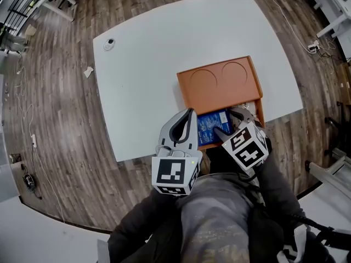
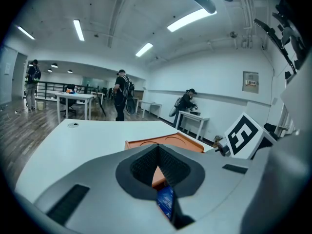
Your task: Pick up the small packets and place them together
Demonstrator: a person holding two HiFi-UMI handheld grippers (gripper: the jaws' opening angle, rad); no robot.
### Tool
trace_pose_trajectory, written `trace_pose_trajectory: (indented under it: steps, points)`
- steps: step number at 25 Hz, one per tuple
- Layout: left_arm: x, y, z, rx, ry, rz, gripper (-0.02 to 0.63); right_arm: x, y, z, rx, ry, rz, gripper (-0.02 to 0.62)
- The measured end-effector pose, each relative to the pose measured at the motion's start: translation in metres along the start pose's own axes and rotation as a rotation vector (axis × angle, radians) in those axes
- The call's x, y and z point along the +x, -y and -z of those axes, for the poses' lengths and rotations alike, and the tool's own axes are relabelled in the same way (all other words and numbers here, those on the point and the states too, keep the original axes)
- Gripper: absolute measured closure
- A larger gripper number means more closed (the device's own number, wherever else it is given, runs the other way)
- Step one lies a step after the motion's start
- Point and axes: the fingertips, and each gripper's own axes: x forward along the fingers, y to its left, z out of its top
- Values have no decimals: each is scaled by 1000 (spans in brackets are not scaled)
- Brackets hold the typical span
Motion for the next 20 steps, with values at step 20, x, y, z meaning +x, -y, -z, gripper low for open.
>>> trace_pose_trajectory:
  steps: [20]
  points:
    - [-13,-12,0,-14,-4,-26,607,-15,-20,-16,-81,37,12,555]
